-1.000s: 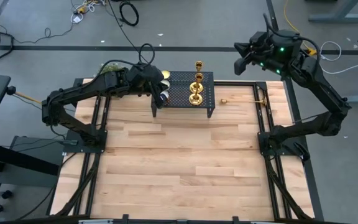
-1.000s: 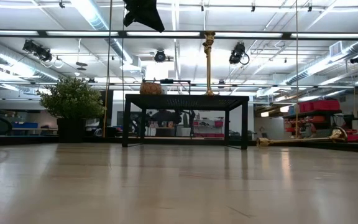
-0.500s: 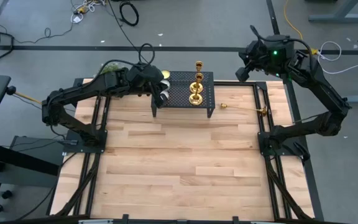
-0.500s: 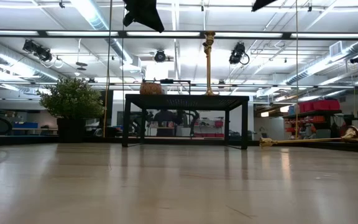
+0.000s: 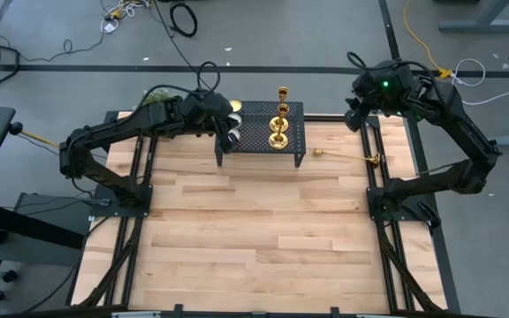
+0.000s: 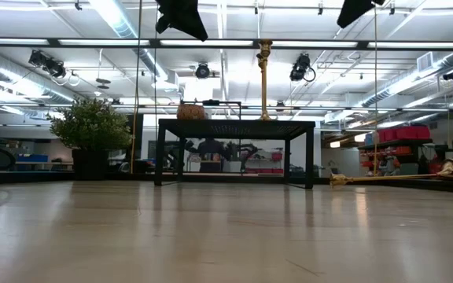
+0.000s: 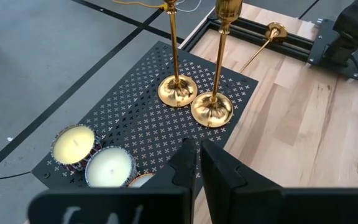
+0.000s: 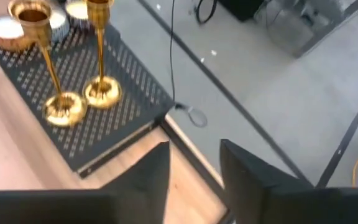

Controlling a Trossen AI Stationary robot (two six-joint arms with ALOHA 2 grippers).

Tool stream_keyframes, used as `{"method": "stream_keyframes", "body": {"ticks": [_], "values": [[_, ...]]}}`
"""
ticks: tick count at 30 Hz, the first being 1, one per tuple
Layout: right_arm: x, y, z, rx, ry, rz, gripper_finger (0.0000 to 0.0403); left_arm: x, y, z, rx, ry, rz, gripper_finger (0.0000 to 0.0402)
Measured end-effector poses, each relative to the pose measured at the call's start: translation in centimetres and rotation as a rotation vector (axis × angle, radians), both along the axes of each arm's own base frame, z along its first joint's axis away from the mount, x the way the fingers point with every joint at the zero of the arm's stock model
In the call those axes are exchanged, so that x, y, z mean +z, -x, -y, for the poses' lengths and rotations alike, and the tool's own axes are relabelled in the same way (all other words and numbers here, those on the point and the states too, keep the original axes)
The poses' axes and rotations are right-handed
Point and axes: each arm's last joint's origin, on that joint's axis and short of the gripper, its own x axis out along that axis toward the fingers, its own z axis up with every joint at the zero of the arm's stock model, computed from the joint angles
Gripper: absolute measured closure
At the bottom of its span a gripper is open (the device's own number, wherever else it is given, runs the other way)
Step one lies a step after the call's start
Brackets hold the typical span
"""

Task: Pick & Place candle stick holders
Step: Put the gold candle holder on the shelf aligned with the other gold candle holders

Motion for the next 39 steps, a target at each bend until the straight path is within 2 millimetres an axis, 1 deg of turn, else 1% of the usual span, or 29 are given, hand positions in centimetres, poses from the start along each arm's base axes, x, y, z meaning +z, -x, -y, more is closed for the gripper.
{"method": "stream_keyframes", "body": {"ticks": [4,7,10,13,18,22,27,31,39], "values": [[-0.4,0.3,-0.2,-0.022,-0.047,-0.032,0.0209,0.0,0.0,0.0,0.000,0.000,0.000,0.0374],[-0.7,0.5,-0.4,-0.013,-0.075,-0.055,0.0179,0.0,0.0,0.0,0.000,0.000,0.000,0.0374],[-1.0,0.3,-0.4,0.024,-0.113,-0.044,0.0161,0.0,0.0,0.0,0.000,0.000,0.000,0.0374],[-2.0,0.0,-0.3,0.052,-0.128,-0.066,0.0155,0.0,0.0,0.0,0.000,0.000,0.000,0.0374],[-5.2,-0.7,0.0,0.100,-0.153,-0.080,0.0161,0.0,0.0,0.0,0.000,0.000,0.000,0.0374],[-8.0,-0.9,0.1,0.163,-0.154,-0.151,0.0168,0.0,0.0,0.0,0.000,0.000,0.000,0.0374],[-11.9,-1.3,0.8,0.267,-0.253,-0.247,0.0172,0.0,0.0,0.0,0.000,0.000,0.001,0.0374],[-14.8,-1.7,1.9,0.307,-0.305,-0.335,0.0171,0.0,0.0,0.0,0.000,0.000,0.000,0.0374],[-19.1,-2.2,5.3,0.334,-0.344,-0.448,0.0170,0.0,0.0,0.0,-0.001,0.000,0.000,0.0374]]}}
